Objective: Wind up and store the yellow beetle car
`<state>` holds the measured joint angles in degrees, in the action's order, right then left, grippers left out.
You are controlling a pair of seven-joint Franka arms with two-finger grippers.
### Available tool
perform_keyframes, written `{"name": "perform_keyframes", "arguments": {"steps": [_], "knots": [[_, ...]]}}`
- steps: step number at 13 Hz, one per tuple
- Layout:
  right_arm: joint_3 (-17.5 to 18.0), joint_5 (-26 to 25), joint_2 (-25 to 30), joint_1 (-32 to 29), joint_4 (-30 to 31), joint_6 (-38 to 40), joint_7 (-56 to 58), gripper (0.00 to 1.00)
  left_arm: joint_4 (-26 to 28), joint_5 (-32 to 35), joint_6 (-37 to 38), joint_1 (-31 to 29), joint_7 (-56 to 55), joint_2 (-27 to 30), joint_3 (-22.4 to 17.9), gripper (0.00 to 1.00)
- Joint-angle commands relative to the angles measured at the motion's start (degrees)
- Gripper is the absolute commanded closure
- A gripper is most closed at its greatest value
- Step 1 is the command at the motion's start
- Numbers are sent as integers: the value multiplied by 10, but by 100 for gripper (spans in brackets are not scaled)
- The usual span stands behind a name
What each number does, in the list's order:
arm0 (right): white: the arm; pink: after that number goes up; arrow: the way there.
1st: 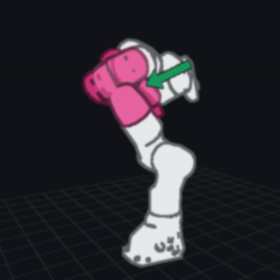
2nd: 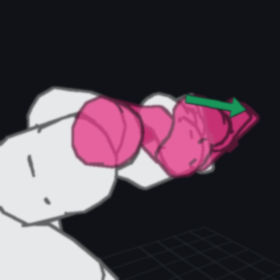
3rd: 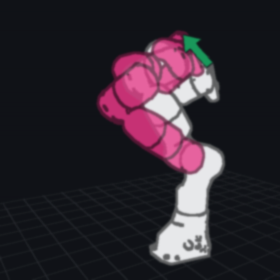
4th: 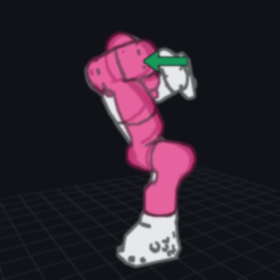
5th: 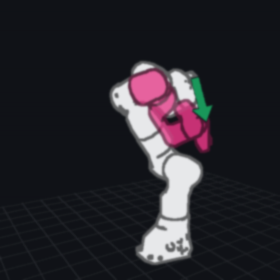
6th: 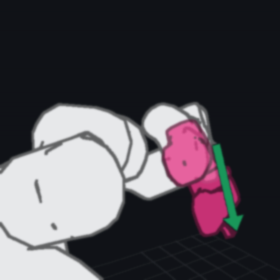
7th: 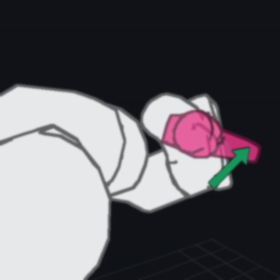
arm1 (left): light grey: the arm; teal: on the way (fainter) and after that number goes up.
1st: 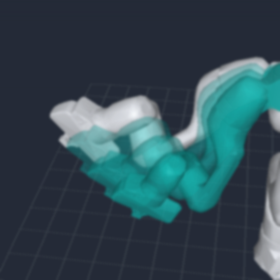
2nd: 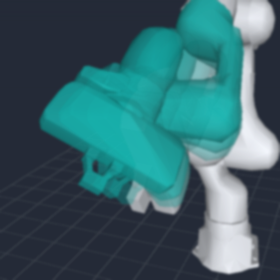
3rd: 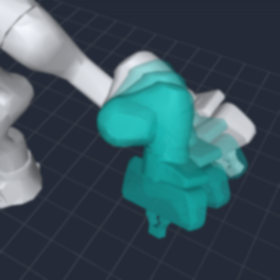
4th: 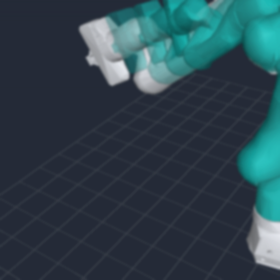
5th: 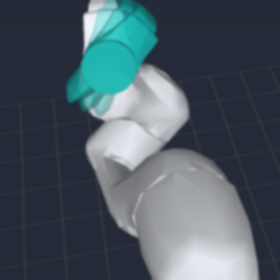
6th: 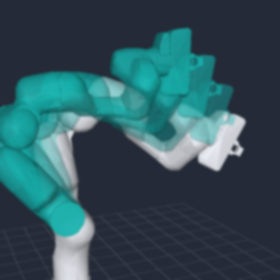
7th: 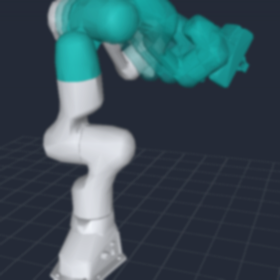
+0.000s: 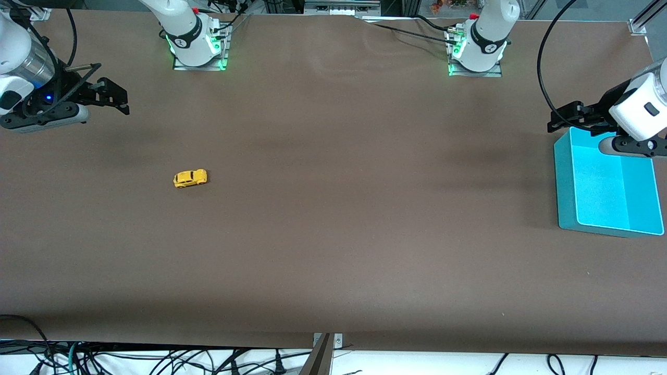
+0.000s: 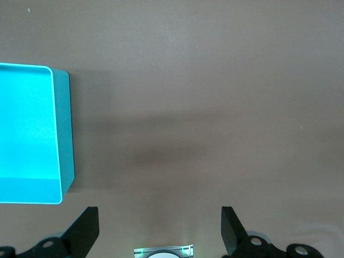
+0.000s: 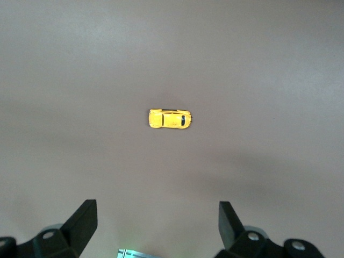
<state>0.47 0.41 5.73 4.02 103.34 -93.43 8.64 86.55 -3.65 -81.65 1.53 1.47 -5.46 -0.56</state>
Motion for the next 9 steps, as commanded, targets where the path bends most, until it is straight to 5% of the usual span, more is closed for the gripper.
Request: {"name": "perform_keyframes", "arguments": {"steps": [1,4,9], "knots": [[2,-7,9,-1,6,3,3,0,-15,8,3,-2,13,-5,3,0],[2,-7,7,-2,17,-2,3,0,-15,7,3,-2,13,-5,3,0],[2,-7,-19,-2,119,-111,98,0,-15,7,3,-2,13,-5,3,0]]}}
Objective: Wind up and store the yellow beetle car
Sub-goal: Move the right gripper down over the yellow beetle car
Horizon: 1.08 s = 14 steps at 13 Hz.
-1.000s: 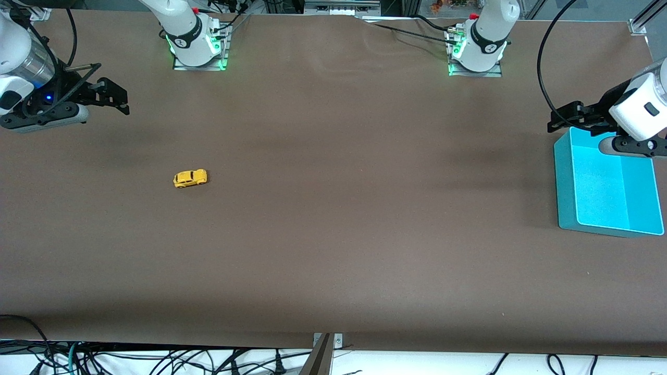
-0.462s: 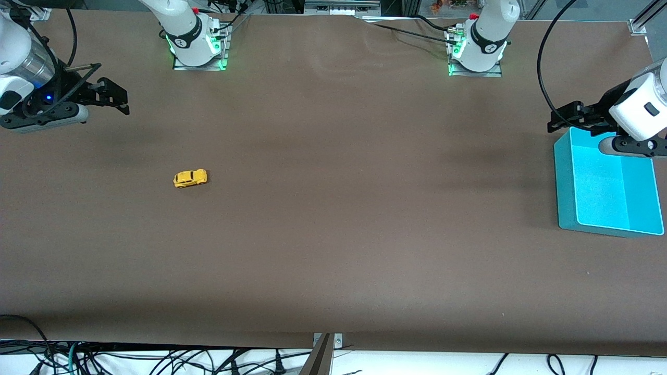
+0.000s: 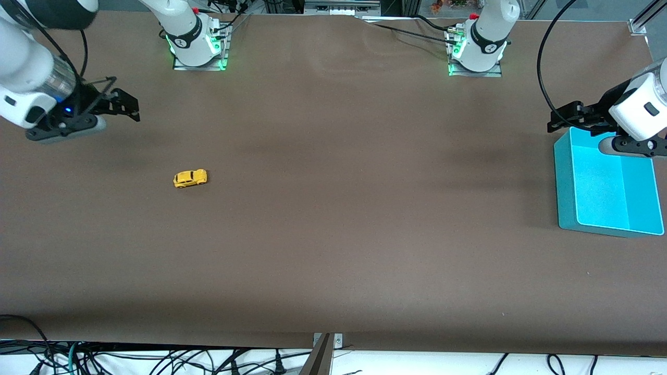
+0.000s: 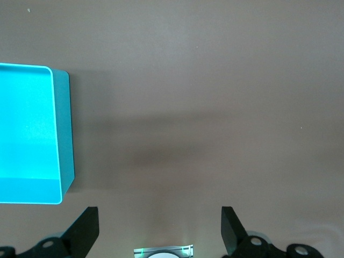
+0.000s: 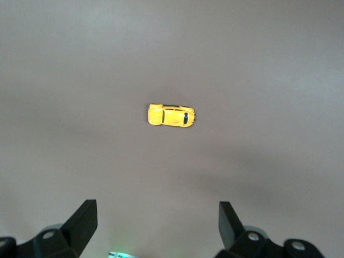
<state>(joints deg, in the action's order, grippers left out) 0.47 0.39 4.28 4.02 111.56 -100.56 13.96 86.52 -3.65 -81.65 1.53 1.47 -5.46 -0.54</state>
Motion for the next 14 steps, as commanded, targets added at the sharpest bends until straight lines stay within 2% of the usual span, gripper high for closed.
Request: {"name": "perform_keyframes", "arguments": {"steps": [1,4,5,9,12,14], "knots": [[2,-7,-11,-2,67,-80,80,0,-14,7,3,-2,13,-5,3,0],[2,-15,-25,-3,162,-235,272,0,-14,6,3,-2,13,-5,3,0],[2,-15,-38,-4,170,-255,329,0,-14,6,3,-2,13,-5,3,0],[2,-15,-108,-15,172,-289,491,0,-14,6,3,-2,13,-5,3,0],[5,-13,-176,-15,172,-375,632,0,-14,5,3,-2,13,-5,3,0],[15,-13,-209,-15,172,-423,675,0,-14,5,3,-2,13,-5,3,0]]}}
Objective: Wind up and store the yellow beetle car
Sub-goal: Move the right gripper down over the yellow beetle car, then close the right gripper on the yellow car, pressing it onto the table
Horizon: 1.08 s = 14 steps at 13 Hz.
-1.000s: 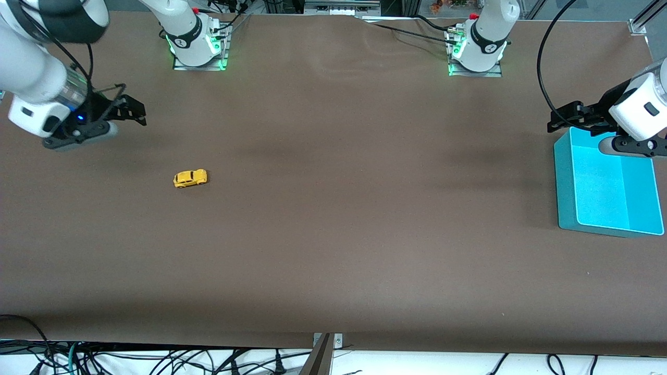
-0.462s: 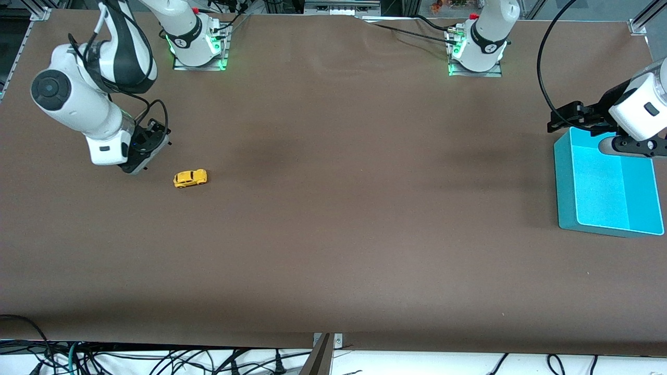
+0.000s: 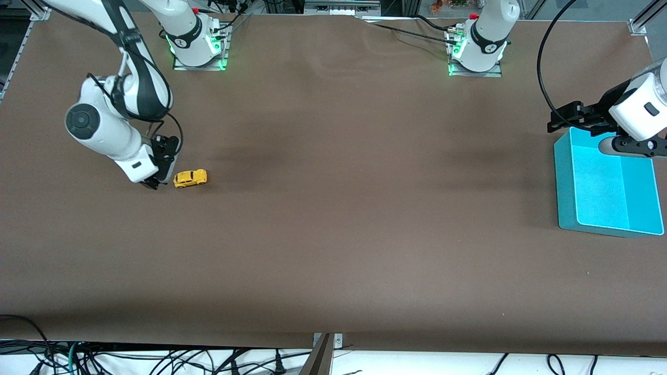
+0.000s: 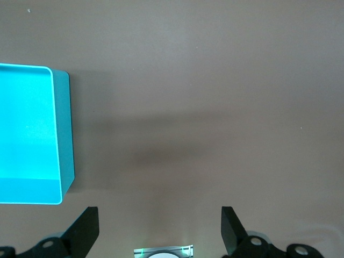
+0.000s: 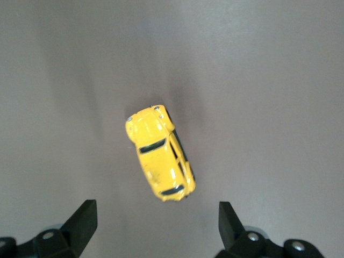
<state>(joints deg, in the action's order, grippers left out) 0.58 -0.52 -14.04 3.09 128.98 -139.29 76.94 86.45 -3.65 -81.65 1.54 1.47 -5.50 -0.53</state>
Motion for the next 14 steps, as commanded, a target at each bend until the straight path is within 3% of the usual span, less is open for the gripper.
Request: {"name": "perform_keyframes", "arguments": {"steps": [1,9,10,12,14], "knots": [[17,-4,-32,-7,-2,-50,59,0,-14,6,3,-2,13,-5,3,0],[29,0,-52,-14,23,-98,66,3,-14,5,3,-3,13,-5,3,0],[29,-2,-52,-14,29,-102,67,11,-14,5,3,-3,13,-5,3,0],[36,0,-51,-14,37,-115,66,40,-14,5,3,-3,13,-5,3,0],[38,0,-48,-14,37,-114,60,60,-14,5,3,-2,13,-5,3,0]]}}
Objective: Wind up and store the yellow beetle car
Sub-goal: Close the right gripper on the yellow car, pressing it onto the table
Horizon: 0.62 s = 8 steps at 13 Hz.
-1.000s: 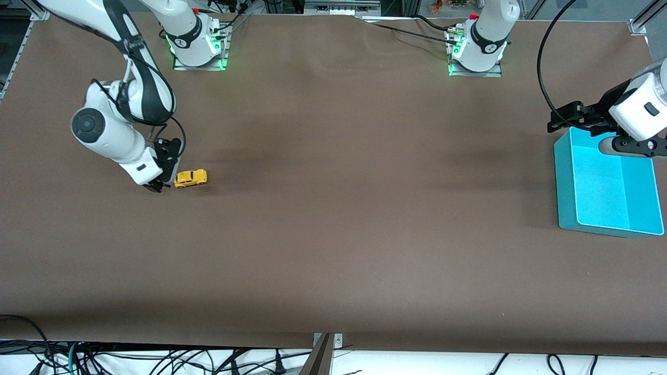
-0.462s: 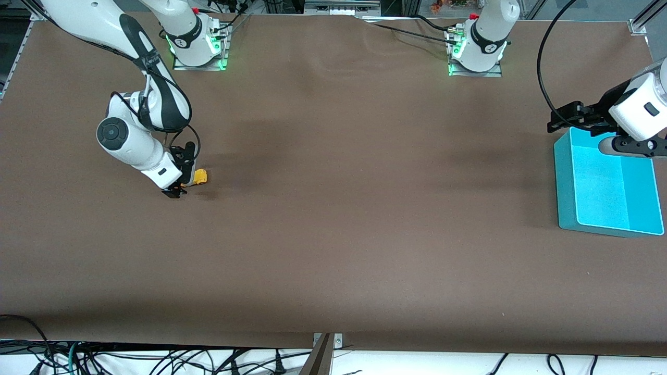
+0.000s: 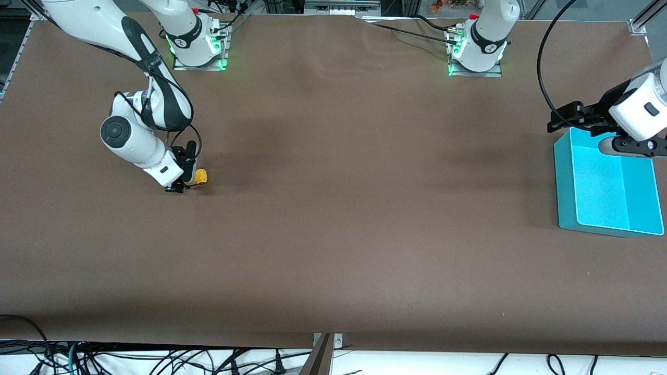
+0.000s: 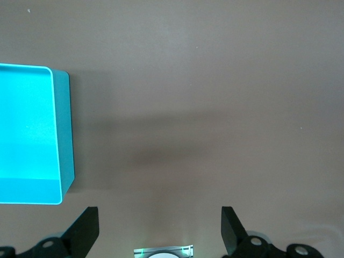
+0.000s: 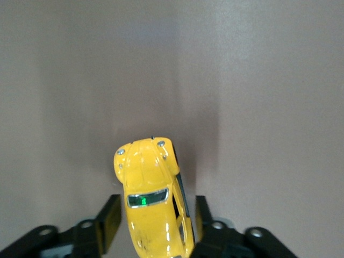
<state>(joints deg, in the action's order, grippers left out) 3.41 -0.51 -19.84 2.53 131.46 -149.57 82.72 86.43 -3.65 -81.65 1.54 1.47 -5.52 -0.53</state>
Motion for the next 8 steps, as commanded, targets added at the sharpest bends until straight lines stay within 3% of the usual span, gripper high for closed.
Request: {"name": "perform_keyframes", "arguments": {"steps": [1,3,4,8], "knots": [[14,1,11,-9,13,-10,0,70,-14,5,3,-2,13,-5,3,0],[16,2,11,-9,13,-10,0,91,-14,5,3,-3,13,-5,3,0],[16,2,12,-9,13,-10,0,96,-14,4,3,-2,13,-5,3,0],[34,-2,11,-9,7,-13,8,97,-14,4,3,-2,13,-5,3,0]]}}
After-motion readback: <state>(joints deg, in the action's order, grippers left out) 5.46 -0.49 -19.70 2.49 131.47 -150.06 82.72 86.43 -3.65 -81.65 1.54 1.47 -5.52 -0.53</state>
